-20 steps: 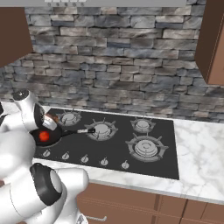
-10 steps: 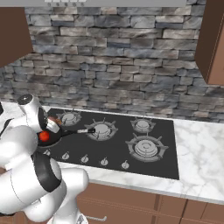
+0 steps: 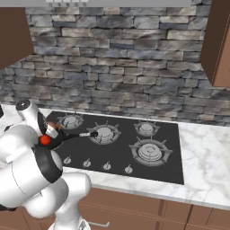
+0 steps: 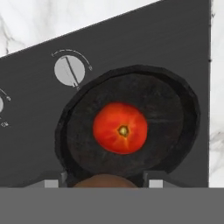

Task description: Place the pan on the front left burner on the stove. Then place the tomato and the onion in the pan and turn on the front left burner.

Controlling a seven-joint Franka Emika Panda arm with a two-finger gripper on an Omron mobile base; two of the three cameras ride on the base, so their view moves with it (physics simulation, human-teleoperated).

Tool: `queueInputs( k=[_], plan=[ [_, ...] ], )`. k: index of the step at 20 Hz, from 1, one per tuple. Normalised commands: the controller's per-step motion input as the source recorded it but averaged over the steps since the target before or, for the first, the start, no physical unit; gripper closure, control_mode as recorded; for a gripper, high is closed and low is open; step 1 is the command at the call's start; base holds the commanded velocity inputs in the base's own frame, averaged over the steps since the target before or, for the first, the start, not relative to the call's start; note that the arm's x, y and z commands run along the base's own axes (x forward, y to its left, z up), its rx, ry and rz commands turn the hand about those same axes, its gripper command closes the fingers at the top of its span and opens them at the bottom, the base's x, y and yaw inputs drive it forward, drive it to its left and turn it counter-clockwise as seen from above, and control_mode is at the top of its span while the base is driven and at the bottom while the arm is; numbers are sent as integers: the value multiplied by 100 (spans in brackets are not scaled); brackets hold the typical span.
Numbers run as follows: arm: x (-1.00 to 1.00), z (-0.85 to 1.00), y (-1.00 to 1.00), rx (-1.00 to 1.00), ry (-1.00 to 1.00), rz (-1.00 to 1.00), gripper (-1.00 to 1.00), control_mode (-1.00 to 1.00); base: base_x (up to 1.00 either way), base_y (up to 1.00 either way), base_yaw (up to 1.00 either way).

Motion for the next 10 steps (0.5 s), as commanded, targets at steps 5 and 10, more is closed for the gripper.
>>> queueInputs(
  k=[5, 10],
  plan=[
    [9, -13, 6, 0, 0, -2, 100, -100, 0, 0, 0],
    [3, -11, 0, 0, 0, -1, 100, -100, 0, 0, 0]
  ],
)
